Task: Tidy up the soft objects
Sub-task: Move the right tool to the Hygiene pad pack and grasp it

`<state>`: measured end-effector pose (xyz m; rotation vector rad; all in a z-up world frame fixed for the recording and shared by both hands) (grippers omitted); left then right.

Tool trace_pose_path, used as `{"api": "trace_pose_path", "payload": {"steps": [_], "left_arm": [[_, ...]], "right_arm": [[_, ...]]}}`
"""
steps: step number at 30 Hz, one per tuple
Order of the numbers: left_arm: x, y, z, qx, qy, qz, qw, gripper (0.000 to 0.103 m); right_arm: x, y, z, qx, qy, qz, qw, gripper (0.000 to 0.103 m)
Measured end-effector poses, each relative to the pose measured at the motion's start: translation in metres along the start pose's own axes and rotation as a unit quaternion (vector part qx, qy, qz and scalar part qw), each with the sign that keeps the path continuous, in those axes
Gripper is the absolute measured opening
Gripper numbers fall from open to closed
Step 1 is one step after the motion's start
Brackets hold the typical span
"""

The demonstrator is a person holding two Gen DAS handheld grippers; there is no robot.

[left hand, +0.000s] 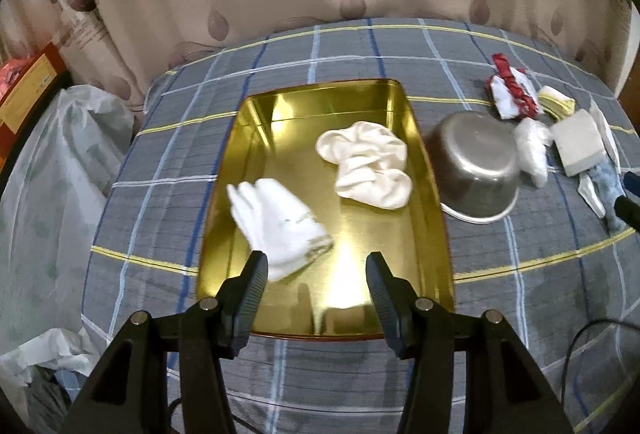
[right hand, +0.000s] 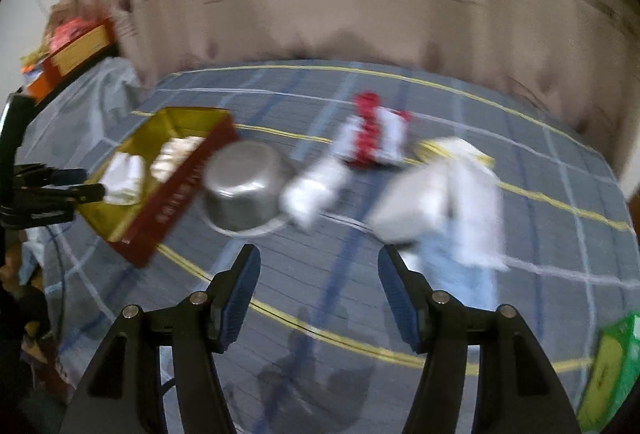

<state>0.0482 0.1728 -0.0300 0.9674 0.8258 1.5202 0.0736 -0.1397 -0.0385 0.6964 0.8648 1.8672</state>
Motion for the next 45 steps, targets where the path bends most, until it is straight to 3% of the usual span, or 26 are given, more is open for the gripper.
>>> {"api": "trace_pose_path", "payload": {"steps": [6, 12, 21, 27, 38, 40, 45], "left_arm": [[-0.019, 0.001, -0.001, 0.0, -0.017, -0.011, 0.9998, 0.052], [-0.038, -0.001, -0.003, 0.007, -0.034, -0.023, 0.9991, 0.052], [-0.072, -0.007, -0.008, 0.021, -0.065, -0.045, 0.9967, 0.052], [-0.094, -0.006, -0.007, 0.017, -0.085, -0.075, 0.9934, 0.052], [-0.124, -0.009, 0.014, 0.016, -0.095, -0.089, 0.9914, 0.052], [-0.13, -0.011, 0.017, 0.018, -0.098, -0.091, 0.9909, 0.052], [-0.142, -0.012, 0.027, 0.018, -0.103, -0.093, 0.9901, 0.052]], "right_arm": [[-0.054, 0.009, -0.031, 0.019, -0.033, -0.05, 0.998, 0.059], [-0.082, 0.004, -0.052, 0.037, -0.058, -0.062, 0.996, 0.059], [-0.097, -0.009, -0.021, 0.016, -0.074, -0.043, 0.996, 0.059], [-0.108, -0.024, 0.011, 0.0, -0.089, -0.025, 0.996, 0.068], [-0.133, -0.064, 0.026, 0.029, -0.131, 0.002, 0.991, 0.068], [-0.135, -0.069, 0.027, 0.032, -0.133, 0.004, 0.991, 0.066], [-0.135, -0.072, 0.027, 0.026, -0.123, 0.008, 0.992, 0.045]]}}
Point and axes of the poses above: each gripper's, at about its wrist camera, not at the fingertips, and y roughly against the way its jaws point, x to its left, z to its top, the point moved 3 cm from there along -y, roughly the way its jaws point, and after that the axes turned 4 degrees about x, right-handed, at the moved point
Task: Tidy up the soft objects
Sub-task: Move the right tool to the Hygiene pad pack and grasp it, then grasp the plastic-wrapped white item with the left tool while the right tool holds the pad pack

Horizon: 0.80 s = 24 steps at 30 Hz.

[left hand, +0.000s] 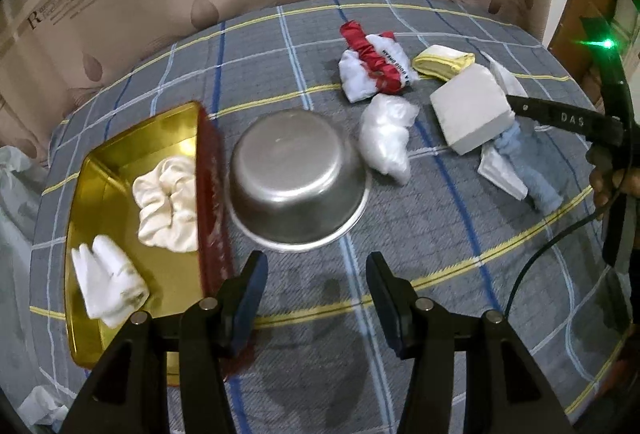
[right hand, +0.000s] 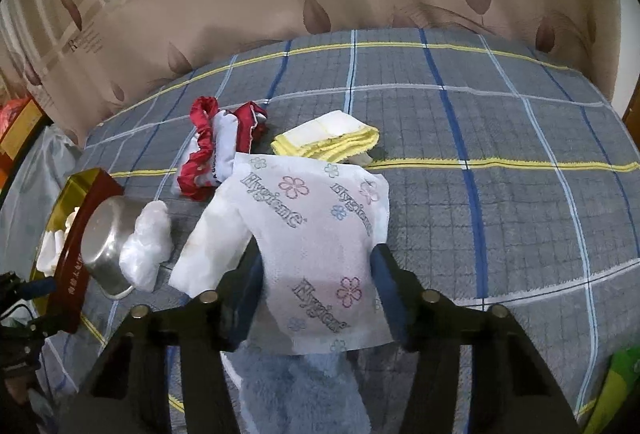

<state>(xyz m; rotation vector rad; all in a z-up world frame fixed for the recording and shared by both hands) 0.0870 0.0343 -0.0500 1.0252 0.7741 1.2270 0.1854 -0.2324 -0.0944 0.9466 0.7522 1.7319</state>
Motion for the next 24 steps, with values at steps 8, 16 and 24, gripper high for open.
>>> {"api": "trace_pose_path", "payload": {"steps": [8, 16, 24], "left_arm": [[-0.011, 0.0, 0.017, -0.007, -0.001, -0.009, 0.9999, 0.052], [-0.014, 0.001, 0.027, -0.017, 0.01, -0.025, 0.9995, 0.052], [-0.024, 0.003, 0.045, -0.017, 0.005, -0.056, 0.9982, 0.052]], "right_arm": [[0.001, 0.013, -0.004, -0.021, 0.016, -0.013, 1.0, 0.025], [0.004, 0.039, -0.007, -0.058, 0.015, -0.02, 0.998, 0.024], [0.003, 0.062, -0.021, -0.073, -0.009, -0.012, 0.997, 0.024]]}}
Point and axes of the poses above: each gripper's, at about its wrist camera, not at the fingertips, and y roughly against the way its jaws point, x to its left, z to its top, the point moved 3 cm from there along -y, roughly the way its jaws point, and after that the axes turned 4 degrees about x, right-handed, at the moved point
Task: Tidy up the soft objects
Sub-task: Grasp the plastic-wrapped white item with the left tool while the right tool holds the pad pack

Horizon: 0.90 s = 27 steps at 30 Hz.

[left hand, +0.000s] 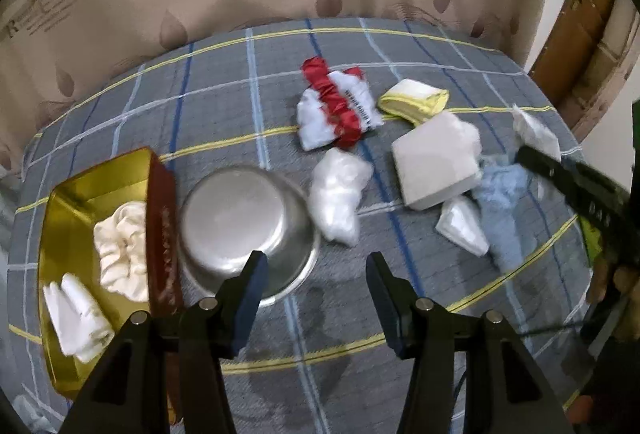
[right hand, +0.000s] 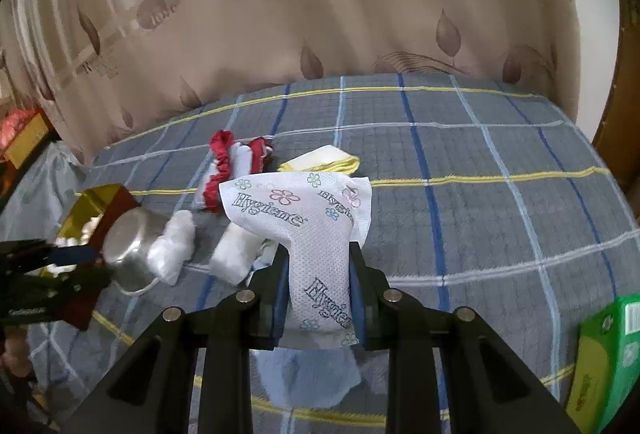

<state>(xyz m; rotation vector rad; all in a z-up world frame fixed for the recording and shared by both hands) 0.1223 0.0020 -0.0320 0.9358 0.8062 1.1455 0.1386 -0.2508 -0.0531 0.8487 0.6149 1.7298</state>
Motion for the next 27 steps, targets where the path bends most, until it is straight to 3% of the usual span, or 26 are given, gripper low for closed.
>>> {"api": "trace_pose_path", "payload": {"steps": [18, 27], "left_arm": [[-0.03, -0.043, 0.059, 0.051, -0.03, -0.035, 0.9976, 0.052], [-0.026, -0.07, 0.075, 0.079, -0.009, -0.018, 0.9967, 0.052]], "right_arm": [[-0.022, 0.031, -0.002, -0.021, -0.059, 0.045, 0.997, 0.024], [-0.026, 0.031, -0.005, -0.019, -0.063, 0.046, 0.997, 0.025]]}}
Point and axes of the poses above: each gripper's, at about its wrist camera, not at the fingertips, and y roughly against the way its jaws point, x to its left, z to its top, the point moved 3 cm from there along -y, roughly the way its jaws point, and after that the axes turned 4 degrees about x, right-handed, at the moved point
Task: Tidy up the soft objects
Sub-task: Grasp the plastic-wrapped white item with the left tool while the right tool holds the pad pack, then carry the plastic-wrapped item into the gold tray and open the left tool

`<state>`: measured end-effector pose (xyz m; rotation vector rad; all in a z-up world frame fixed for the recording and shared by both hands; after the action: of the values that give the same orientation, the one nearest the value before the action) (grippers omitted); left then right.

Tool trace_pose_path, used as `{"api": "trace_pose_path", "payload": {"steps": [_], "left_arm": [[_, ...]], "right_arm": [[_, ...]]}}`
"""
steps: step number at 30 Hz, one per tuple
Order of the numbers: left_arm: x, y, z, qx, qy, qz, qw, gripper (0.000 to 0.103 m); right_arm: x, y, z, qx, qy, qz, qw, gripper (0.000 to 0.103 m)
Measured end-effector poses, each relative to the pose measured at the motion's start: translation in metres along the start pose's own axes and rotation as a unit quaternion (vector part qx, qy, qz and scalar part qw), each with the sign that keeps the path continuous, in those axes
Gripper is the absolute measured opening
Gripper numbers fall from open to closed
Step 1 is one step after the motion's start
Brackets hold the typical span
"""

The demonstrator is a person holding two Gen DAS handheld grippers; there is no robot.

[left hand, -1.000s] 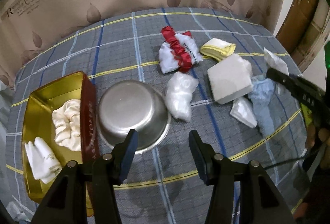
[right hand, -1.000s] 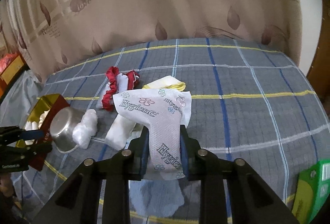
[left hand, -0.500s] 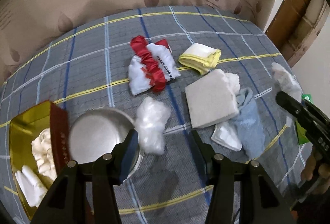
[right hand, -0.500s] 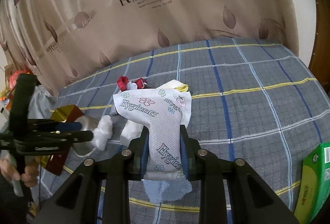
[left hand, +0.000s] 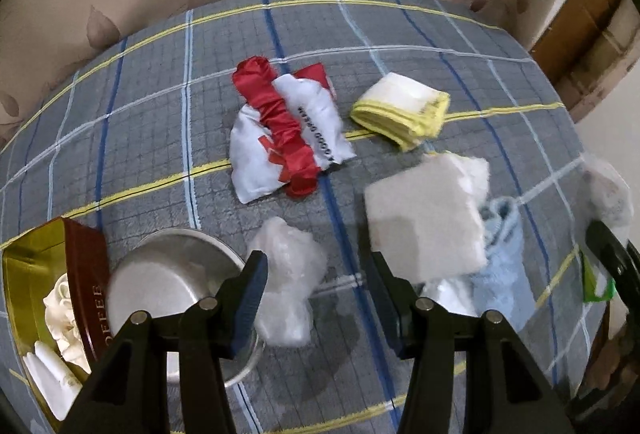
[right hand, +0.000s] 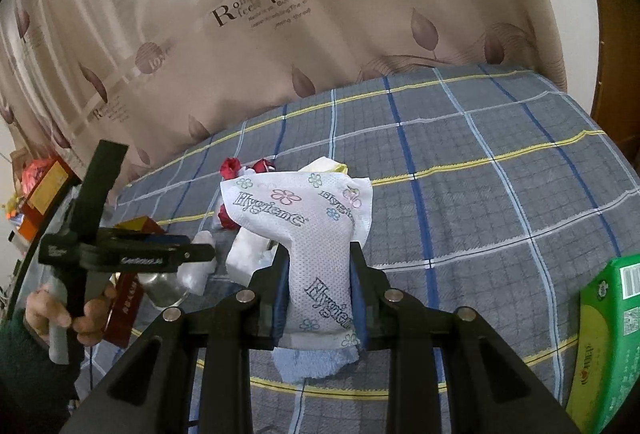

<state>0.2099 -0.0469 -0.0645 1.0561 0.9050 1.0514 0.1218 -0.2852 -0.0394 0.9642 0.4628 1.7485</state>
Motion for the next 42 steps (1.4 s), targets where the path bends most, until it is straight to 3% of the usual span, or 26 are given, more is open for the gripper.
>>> {"api": "trace_pose_path", "payload": {"steps": [11, 17, 20, 21, 24, 27, 42], "left_arm": [[0.006, -0.022, 0.009, 0.011, 0.016, 0.033, 0.9993, 0.052], [0.005, -0.034, 0.001, 0.026, 0.031, -0.003, 0.9992, 0.052], [0.003, -0.035, -0.001, 0.018, 0.037, -0.002, 0.9992, 0.036], [0.004, -0.034, -0.002, 0.017, 0.04, -0.003, 0.9991, 0.036], [0.007, -0.029, -0.004, 0.006, 0.051, -0.015, 0.9986, 0.035], [0.01, -0.019, -0.006, -0.011, 0.048, -0.002, 0.9988, 0.034], [0.023, 0.039, -0.035, -0.048, 0.065, -0.005, 0.9967, 0.034]], "right_arm": [[-0.002, 0.001, 0.001, -0.003, 0.001, -0.012, 1.0, 0.025], [-0.003, 0.001, 0.001, -0.002, 0.0, -0.011, 1.0, 0.025], [-0.003, 0.001, 0.001, -0.004, 0.0, -0.013, 1.0, 0.025], [-0.004, 0.001, 0.0, -0.003, 0.0, -0.013, 1.0, 0.025], [-0.004, 0.0, 0.001, -0.002, -0.001, -0.014, 1.0, 0.025], [-0.004, -0.001, 0.0, -0.002, 0.0, -0.015, 1.0, 0.025], [-0.004, -0.007, -0.003, 0.005, 0.006, -0.026, 1.0, 0.025]]}}
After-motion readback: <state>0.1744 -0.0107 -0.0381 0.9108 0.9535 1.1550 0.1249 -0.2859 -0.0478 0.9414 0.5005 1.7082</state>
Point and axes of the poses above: each gripper's, at about its wrist camera, not at the fingertips, and y roughly against the way its jaws point, x to its left, z to its top, the point moved 3 cm from there along -y, roughly the way its jaws point, and after that the axes turned 4 degrees about x, right-handed, at the moved point
